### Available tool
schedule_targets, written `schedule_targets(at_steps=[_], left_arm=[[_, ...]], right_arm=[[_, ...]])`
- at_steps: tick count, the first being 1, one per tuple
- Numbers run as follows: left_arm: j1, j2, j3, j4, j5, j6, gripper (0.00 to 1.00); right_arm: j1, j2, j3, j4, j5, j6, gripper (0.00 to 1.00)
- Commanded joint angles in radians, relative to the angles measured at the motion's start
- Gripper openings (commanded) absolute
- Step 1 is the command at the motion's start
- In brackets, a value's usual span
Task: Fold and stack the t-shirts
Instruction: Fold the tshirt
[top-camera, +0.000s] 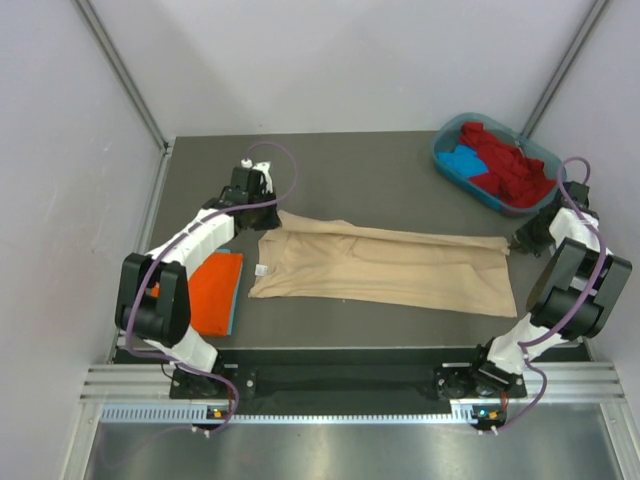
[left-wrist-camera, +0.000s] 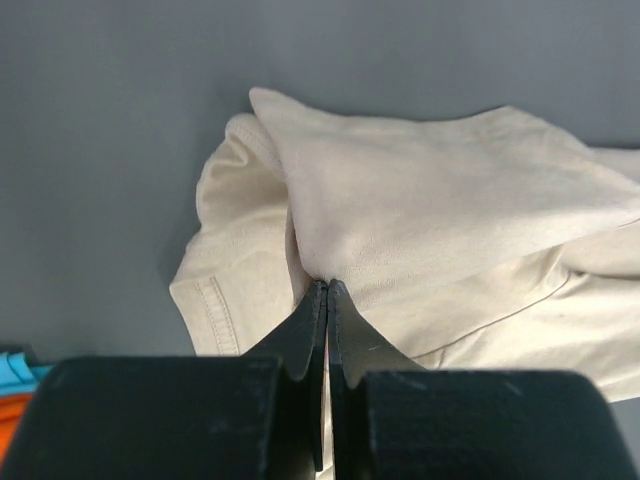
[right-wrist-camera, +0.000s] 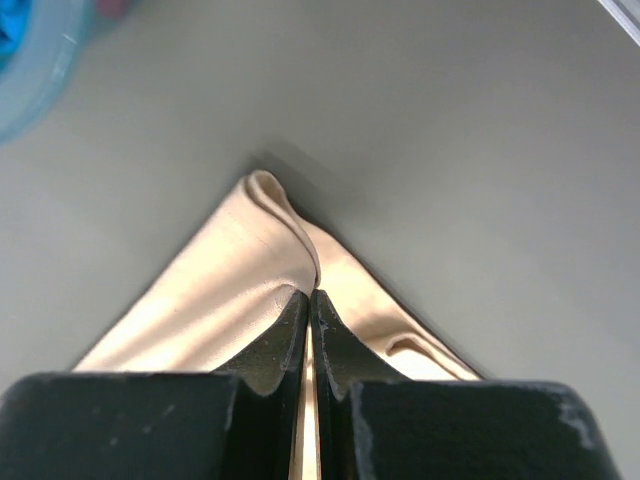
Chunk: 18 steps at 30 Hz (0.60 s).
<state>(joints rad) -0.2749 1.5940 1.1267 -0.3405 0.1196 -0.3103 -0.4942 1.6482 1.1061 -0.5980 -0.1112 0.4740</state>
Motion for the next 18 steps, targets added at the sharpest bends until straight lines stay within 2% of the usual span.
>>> schedule_targets(at_steps=[1, 14, 18], left_arm=[[-0.009, -0.029, -0.025, -0.035, -0.049, 0.025, 0.00], [-0.066, 0.043, -0.010, -0.183, -0.149, 0.007, 0.00], [-0.092, 0.078, -0.004, -0.235, -0.175, -0.010, 0.02]], right_arm=[[-0.015, -0.047, 0.003, -0.042, 0.051, -0.035, 0.00], [-0.015, -0.050, -0.003, -0.080, 0.116, -0.078, 0.03], [-0.015, -0.050, -0.003, -0.079, 0.131, -0.078, 0.24]])
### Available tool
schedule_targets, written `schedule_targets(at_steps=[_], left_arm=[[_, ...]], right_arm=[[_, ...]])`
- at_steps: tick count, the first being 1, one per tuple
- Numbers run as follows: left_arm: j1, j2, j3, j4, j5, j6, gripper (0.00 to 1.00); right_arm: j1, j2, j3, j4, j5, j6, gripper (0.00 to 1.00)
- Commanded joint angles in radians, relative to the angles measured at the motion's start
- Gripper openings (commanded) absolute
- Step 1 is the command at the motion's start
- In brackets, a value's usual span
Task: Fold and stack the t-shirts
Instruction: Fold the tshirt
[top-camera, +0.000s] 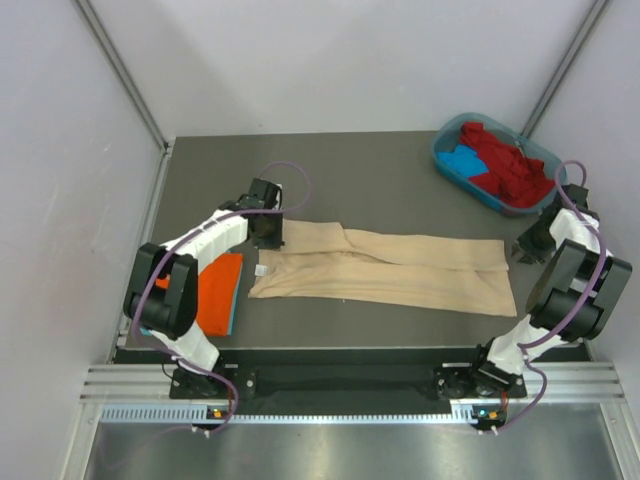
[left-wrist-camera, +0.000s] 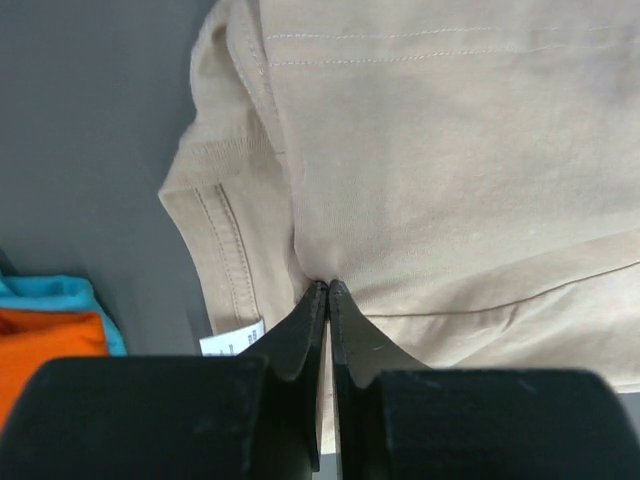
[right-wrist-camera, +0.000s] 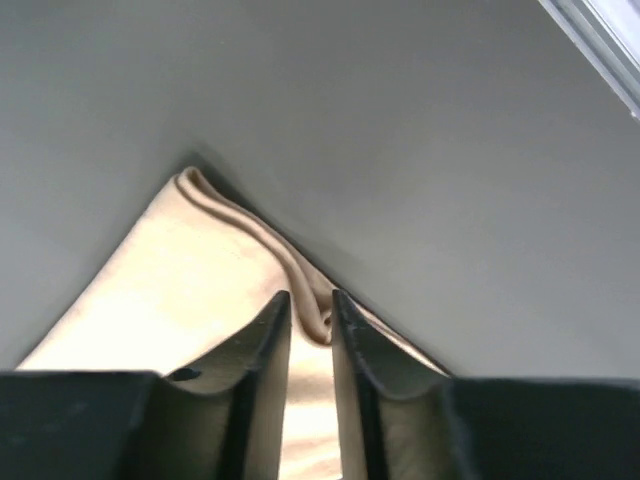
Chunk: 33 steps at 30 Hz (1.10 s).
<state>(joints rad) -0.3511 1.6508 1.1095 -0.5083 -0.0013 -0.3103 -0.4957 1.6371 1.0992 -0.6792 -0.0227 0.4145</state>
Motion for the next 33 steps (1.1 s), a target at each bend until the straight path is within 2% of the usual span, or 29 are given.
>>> schedule_targets(at_steps=[1, 5, 8, 11, 12, 14, 15, 17, 23, 27, 33], left_arm=[[-0.020, 0.024, 0.019, -0.078, -0.068, -0.015, 0.10], [-0.054, 0.023, 0.079, -0.160, -0.130, -0.035, 0.30], [-0.068, 0.012, 0.150, -0.222, -0.135, -0.053, 0.35], [-0.075, 0.000, 0.202, -0.233, -0.117, -0.079, 0.36], [-0.075, -0.006, 0.207, -0.214, -0.068, -0.088, 0.37], [-0.077, -0.017, 0.199, -0.144, -0.004, -0.104, 0.36], [-0.077, -0.017, 0.193, -0.119, 0.073, -0.107, 0.37], [-0.077, 0.000, 0.175, -0.053, 0.093, -0.118, 0.37], [-0.074, 0.131, 0.187, -0.067, 0.012, -0.122, 0.37], [-0.071, 0.197, 0.191, -0.070, -0.038, -0.121, 0.37], [-0.060, 0.250, 0.196, -0.073, -0.075, -0.150, 0.37]], right_arm=[[-0.014, -0.037, 0.007, -0.006, 0.044, -0.019, 0.25], [-0.014, -0.063, 0.022, -0.026, 0.052, -0.010, 0.27], [0.002, -0.105, 0.027, -0.026, 0.030, 0.000, 0.28], [0.042, -0.115, 0.019, -0.010, -0.017, 0.007, 0.29], [0.064, -0.115, 0.002, 0.001, -0.031, 0.013, 0.29], [0.092, -0.108, -0.016, 0.015, -0.039, 0.024, 0.29], [0.094, -0.103, -0.019, 0.018, -0.037, 0.029, 0.29], [0.094, -0.082, -0.021, 0.010, 0.001, 0.036, 0.29], [0.094, -0.117, -0.016, -0.022, 0.213, 0.099, 0.32], [0.095, -0.122, -0.038, 0.009, 0.142, 0.150, 0.34], [0.105, -0.040, -0.073, 0.069, 0.135, 0.142, 0.34]])
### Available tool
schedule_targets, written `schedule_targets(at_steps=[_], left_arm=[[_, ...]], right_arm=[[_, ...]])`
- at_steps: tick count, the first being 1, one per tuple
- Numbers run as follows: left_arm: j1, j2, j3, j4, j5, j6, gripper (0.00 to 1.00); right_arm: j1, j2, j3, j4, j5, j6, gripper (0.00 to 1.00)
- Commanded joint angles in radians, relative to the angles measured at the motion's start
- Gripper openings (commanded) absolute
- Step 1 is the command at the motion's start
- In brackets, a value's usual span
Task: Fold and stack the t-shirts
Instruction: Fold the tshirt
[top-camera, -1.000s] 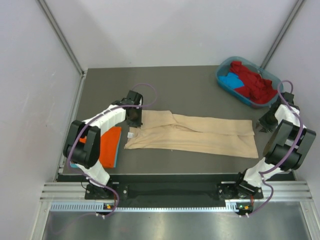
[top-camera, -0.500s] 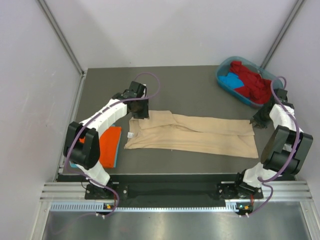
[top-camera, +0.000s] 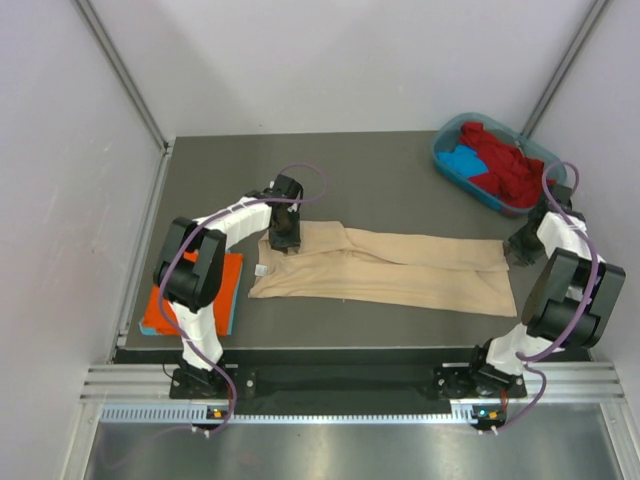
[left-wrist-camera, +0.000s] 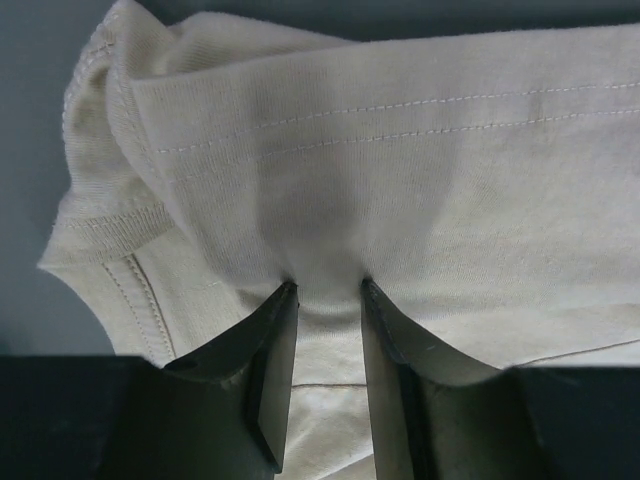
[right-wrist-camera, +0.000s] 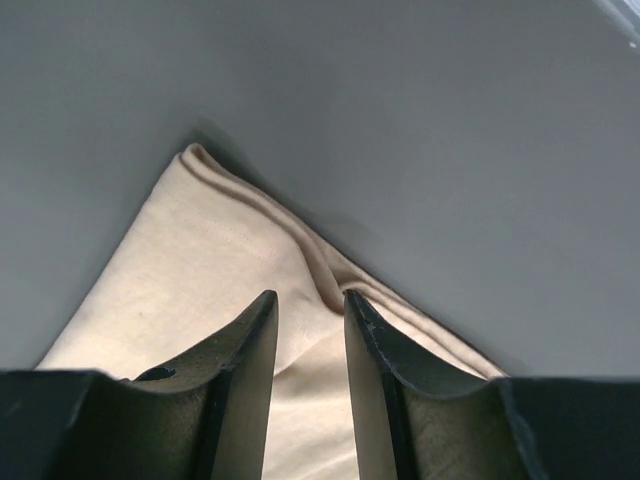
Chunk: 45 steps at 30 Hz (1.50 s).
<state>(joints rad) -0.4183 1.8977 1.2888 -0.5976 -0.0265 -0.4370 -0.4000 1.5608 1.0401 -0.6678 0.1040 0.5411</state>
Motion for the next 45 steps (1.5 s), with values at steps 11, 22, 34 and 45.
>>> schedule_targets(at_steps=[11, 22, 34, 45], left_arm=[[0.007, 0.023, 0.029, -0.005, -0.082, -0.037, 0.37], [0.007, 0.028, 0.033, -0.021, -0.098, -0.026, 0.37], [0.007, -0.020, 0.078, -0.042, -0.058, -0.032, 0.38], [0.007, -0.123, 0.110, -0.059, -0.073, -0.068, 0.45]], right_arm=[[0.007, 0.058, -0.035, 0.175, -0.018, -0.020, 0.17], [-0.007, -0.027, 0.012, 0.041, 0.039, -0.015, 0.13], [0.015, -0.159, -0.020, 0.036, 0.027, -0.053, 0.27], [0.024, -0.041, -0.159, 0.280, -0.165, -0.055, 0.22]])
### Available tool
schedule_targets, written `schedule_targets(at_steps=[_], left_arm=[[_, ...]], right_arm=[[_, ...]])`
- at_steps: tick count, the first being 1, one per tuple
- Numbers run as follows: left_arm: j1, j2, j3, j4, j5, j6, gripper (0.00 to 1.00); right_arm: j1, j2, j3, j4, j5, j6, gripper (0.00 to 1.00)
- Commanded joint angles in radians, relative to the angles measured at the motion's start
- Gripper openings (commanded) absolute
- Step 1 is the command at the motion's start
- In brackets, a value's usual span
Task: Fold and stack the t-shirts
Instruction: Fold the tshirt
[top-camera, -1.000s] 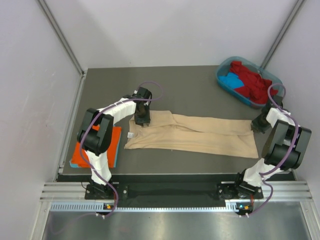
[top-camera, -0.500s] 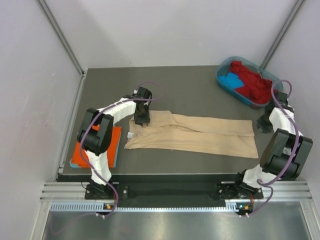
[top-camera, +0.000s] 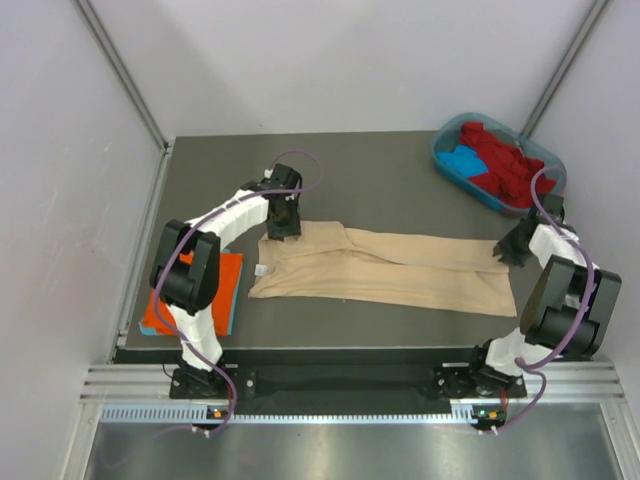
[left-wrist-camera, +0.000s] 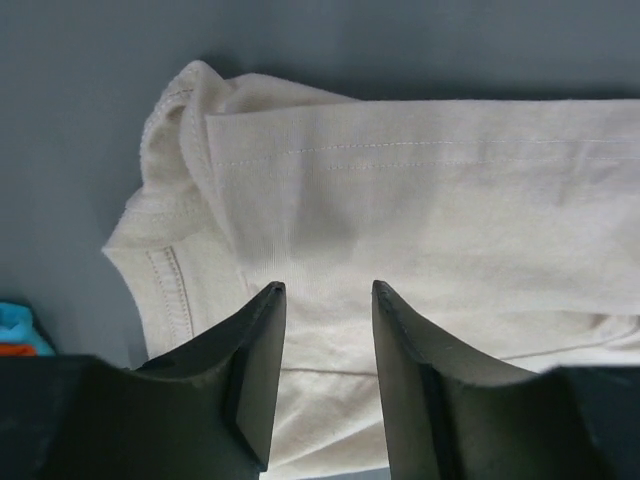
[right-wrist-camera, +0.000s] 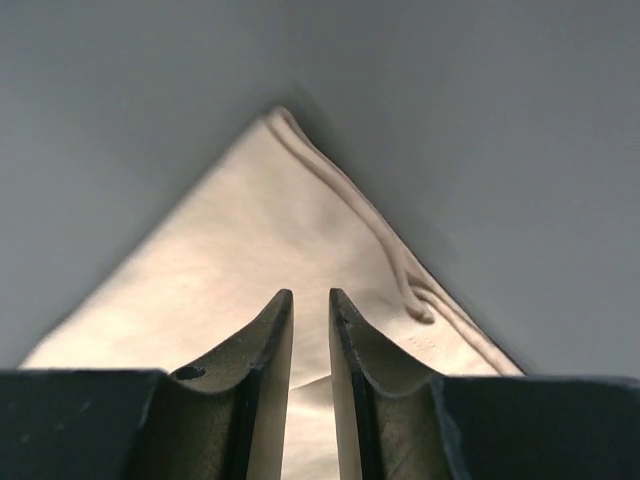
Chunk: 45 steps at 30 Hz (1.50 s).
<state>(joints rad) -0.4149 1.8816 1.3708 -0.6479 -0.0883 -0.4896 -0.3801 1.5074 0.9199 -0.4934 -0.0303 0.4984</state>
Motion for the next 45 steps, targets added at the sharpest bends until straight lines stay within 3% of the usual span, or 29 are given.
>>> schedule_targets(at_steps=[1, 4, 9, 12, 15, 18, 22, 30, 45], left_arm=[[0.005, -0.137, 0.030, -0.001, -0.017, -0.006, 0.46], [0.024, -0.157, 0.045, 0.008, -0.018, 0.009, 0.47], [0.071, -0.153, 0.044, -0.015, 0.076, 0.017, 0.46], [0.119, -0.151, 0.007, 0.031, 0.168, 0.033, 0.46], [0.218, -0.131, -0.022, 0.088, 0.293, 0.016, 0.46], [0.269, -0.093, -0.018, 0.129, 0.442, 0.002, 0.46], [0.268, -0.058, -0.001, 0.163, 0.449, 0.042, 0.46], [0.268, -0.013, 0.001, 0.203, 0.455, 0.111, 0.46], [0.266, 0.056, 0.027, 0.231, 0.441, 0.134, 0.43]], right_arm=[[0.004, 0.011, -0.059, 0.108, 0.002, -0.014, 0.22], [0.003, -0.009, -0.066, 0.108, 0.088, -0.011, 0.24], [0.033, -0.073, 0.005, 0.055, 0.052, -0.037, 0.28], [0.104, -0.148, 0.046, 0.076, -0.034, -0.083, 0.38], [0.206, -0.158, 0.063, 0.188, -0.237, -0.106, 0.45], [0.341, -0.054, 0.103, 0.303, -0.489, -0.107, 0.47], [0.574, 0.121, 0.225, 0.337, -0.523, -0.129, 0.48], [0.806, 0.416, 0.413, 0.394, -0.531, -0.138, 0.47], [0.853, 0.562, 0.487, 0.458, -0.545, -0.129, 0.49]])
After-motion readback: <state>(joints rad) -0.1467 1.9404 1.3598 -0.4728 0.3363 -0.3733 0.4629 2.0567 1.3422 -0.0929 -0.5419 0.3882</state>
